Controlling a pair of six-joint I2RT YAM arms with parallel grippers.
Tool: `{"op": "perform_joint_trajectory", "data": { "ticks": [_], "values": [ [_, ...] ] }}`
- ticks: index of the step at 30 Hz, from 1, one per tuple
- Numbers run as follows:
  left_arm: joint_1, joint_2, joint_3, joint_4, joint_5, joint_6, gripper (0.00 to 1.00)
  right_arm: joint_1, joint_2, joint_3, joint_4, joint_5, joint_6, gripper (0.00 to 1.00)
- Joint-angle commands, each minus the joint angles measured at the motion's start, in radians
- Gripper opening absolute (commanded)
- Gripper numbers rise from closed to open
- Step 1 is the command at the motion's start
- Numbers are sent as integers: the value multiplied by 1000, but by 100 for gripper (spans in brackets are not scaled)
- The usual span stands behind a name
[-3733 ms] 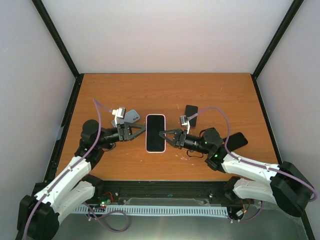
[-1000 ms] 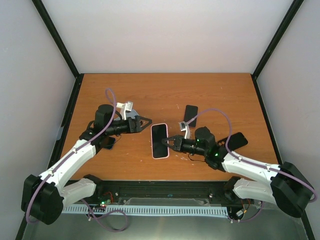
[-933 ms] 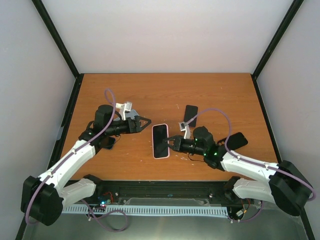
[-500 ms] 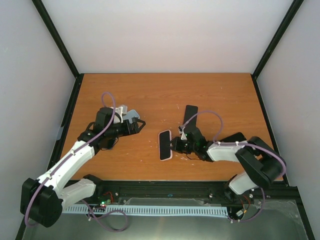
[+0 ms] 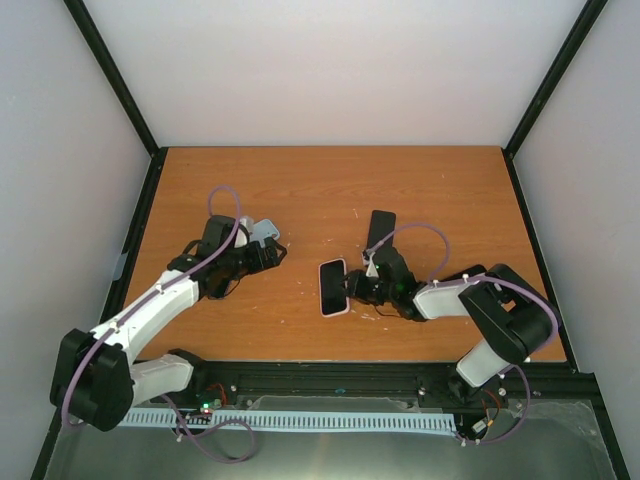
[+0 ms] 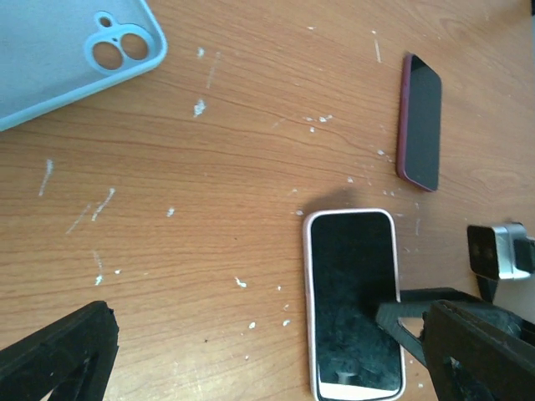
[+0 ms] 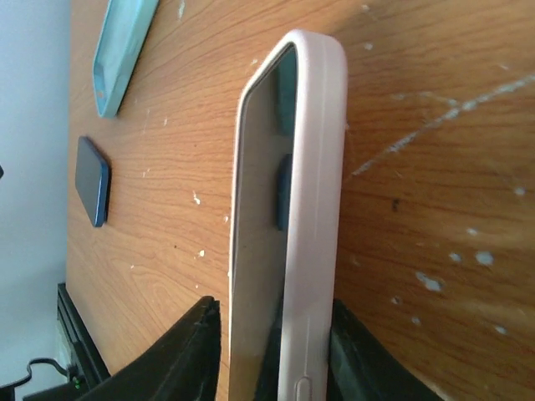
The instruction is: Put the phone into the phone case
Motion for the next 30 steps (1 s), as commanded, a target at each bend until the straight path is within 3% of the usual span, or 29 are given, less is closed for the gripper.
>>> {"op": "perform_joint_trajectory", "data": {
  "ticks": [1,11,14,21,30],
  "values": [
    [11,20,9,15,-69,-61,100,-11,-39,-1,-40,32,-26,36],
    [60,90,57,37,-170,-118,99,-16,-227,5,-299,170,-81,79],
    [105,147,108,49,-161,-107,100,-20,-295,9,-380,211,-101,98],
    [242,319,225,78,-222,-67,99,-23,-440,29,-516,271,-146,100],
    [380,594,362,81,-178,-40,100,-25,-573,70,-651,361,-193,100]
  ]
}}
